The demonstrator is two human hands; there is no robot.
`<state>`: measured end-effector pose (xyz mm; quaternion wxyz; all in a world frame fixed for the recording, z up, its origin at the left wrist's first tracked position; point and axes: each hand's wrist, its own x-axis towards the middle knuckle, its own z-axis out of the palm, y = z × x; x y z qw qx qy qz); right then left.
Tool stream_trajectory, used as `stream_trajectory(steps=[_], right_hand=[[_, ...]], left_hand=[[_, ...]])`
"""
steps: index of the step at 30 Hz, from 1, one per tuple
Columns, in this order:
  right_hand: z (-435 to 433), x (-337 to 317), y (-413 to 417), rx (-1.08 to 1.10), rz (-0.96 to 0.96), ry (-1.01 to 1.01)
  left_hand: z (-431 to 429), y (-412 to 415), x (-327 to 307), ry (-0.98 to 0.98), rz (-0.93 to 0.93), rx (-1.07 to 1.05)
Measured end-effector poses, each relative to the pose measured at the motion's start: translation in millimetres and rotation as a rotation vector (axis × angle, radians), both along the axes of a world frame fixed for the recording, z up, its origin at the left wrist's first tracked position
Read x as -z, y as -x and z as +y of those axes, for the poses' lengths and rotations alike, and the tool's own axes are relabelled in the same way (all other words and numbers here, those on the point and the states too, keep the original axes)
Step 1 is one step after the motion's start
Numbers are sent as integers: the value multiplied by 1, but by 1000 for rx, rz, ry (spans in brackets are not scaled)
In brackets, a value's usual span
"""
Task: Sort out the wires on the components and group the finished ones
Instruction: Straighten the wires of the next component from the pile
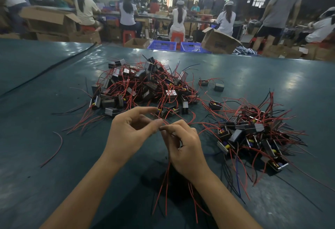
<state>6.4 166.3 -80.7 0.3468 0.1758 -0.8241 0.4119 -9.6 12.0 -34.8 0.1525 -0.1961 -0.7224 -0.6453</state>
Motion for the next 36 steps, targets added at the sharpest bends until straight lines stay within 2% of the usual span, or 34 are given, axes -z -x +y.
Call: stream_trajectory(steps=[3, 9, 12, 13, 15, 16, 18, 19, 20, 21, 22, 23, 26, 28, 30, 36], right_hand=[[-1, 0, -1, 4, -20, -7], [1, -3, -1, -40, -55, 57], [1, -3, -1, -39, -46, 63], [0, -4, -1, -35, -42, 64], [0, -4, -1, -29, -38, 59], [0, -4, -1, -12, -28, 41], [-1, -4, -2, 56, 4, -20], [-2, -4, -3, 84, 12, -40], [-2, -4, -3, 100, 10, -49], [-1, -4, -3, 107, 4, -52], [0, -4, -2, 110, -3, -51], [1, -5, -2, 108, -10, -48], [3, -6, -2, 75, -24, -40], [2, -7, -3, 51, -23, -51], [3, -7, -3, 16, -21, -56], [4, -8, -2, -100, -53, -28]], left_hand=[[-4, 3, 2, 59, 30, 2], [-15, 10, 6, 446, 397, 29], [-14, 9, 8, 494, 417, -25], [-12, 7, 7, 469, 346, -36], [-5, 4, 3, 343, 40, -12], [-3, 3, 0, 220, -178, 21], [3, 1, -4, -149, -685, 165], [6, 1, -6, -296, -857, 231], [7, 0, -6, -360, -920, 268], [8, 1, -5, -343, -897, 285], [8, 0, -4, -260, -788, 266], [7, -1, -3, -143, -612, 220], [-3, 3, 3, 312, 89, 23], [-11, 7, 6, 555, 398, -75], [-16, 8, 6, 625, 525, -118], [-22, 9, 3, 580, 691, -100]])
